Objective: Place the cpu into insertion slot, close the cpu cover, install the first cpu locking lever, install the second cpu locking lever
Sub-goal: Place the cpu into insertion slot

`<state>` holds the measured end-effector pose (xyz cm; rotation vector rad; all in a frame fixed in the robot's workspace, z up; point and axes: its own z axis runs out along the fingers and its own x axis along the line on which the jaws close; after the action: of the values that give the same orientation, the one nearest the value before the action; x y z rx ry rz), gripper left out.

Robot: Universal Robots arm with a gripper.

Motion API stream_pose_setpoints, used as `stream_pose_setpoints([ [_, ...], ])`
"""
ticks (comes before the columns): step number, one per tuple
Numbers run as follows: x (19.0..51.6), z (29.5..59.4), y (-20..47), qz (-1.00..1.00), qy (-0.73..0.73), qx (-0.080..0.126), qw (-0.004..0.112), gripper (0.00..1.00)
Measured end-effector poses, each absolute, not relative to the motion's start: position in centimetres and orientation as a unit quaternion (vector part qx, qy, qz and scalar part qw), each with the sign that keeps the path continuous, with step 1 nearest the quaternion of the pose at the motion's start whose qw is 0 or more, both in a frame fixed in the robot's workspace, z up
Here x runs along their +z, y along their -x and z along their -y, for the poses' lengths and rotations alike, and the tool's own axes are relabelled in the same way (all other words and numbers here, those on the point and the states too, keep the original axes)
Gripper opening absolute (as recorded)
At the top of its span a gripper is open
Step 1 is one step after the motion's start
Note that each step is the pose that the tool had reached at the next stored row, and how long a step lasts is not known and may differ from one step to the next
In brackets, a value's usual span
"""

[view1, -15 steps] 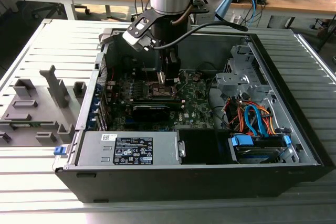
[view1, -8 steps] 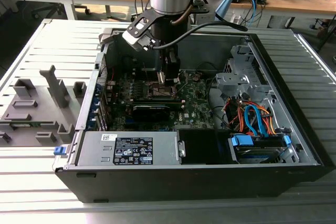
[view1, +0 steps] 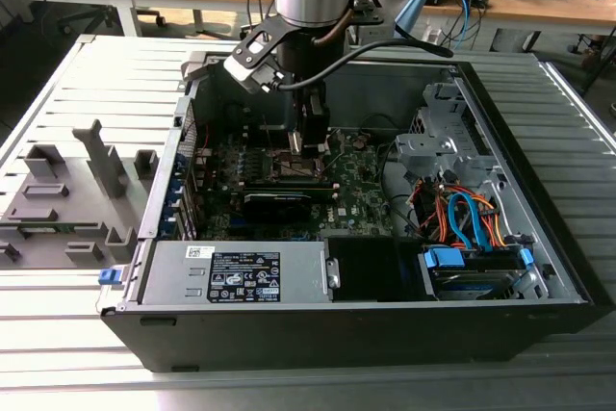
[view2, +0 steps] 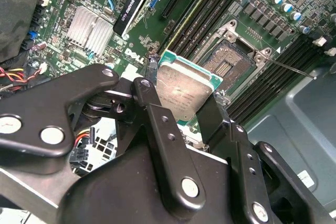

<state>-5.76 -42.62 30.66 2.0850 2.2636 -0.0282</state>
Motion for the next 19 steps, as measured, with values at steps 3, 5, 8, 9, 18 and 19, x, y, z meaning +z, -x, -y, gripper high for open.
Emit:
stream_pose_setpoints([
  [3, 30.66, 42.62, 5.76, -0.732, -0.680, -0.010, 0.032, 0.54],
  [5, 30.66, 42.62, 5.76, -0.730, -0.683, -0.010, 0.032, 0.54],
  [8, 30.67, 42.62, 5.76, -0.728, -0.684, -0.010, 0.033, 0.54],
  [9, 30.67, 42.62, 5.76, -0.728, -0.685, -0.010, 0.033, 0.54],
  [18, 30.67, 42.62, 5.76, -0.722, -0.691, -0.012, 0.033, 0.54],
  [19, 30.67, 42.62, 5.76, -0.721, -0.692, -0.012, 0.034, 0.54],
])
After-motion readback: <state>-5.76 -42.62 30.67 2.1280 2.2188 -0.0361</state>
